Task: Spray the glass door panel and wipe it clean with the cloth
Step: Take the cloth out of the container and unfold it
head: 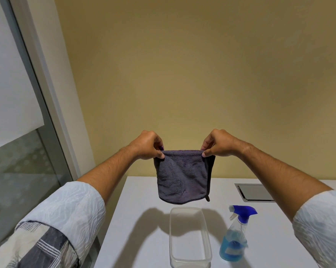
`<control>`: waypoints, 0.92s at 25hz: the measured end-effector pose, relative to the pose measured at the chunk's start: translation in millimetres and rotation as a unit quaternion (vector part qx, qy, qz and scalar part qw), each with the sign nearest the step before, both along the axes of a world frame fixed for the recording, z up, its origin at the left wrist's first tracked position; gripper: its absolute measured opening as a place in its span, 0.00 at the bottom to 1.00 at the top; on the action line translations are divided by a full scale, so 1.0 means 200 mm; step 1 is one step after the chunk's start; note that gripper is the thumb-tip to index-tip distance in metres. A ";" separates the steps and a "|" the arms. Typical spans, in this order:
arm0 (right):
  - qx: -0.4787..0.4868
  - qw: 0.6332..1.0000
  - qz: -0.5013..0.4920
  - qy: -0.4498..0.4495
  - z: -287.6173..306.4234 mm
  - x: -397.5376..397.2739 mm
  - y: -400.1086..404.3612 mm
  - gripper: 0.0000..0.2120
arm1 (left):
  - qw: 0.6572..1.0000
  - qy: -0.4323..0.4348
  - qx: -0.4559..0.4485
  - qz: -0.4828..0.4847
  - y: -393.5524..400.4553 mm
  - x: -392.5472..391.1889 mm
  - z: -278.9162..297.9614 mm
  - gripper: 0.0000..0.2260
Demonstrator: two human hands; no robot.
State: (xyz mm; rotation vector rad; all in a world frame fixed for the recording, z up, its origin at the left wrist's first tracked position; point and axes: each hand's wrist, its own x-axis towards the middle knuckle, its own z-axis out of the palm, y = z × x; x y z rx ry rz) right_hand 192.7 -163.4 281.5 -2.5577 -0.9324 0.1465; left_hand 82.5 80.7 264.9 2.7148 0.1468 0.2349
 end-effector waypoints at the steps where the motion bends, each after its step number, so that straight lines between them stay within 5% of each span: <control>1: 0.001 1.000 0.005 -0.003 0.01 0.00 0.00 0.06 | 1.000 -0.003 0.002 0.008 -0.01 -0.02 0.01 0.10; 12: 0.010 0.989 0.146 -0.014 0.15 -0.13 -0.02 0.05 | 0.987 -0.036 0.020 0.158 -0.24 -0.47 0.14 0.09; 23: 0.021 0.952 0.293 0.086 0.22 -0.66 0.03 0.04 | 0.936 -0.017 -0.039 0.350 -0.57 -1.29 0.22 0.06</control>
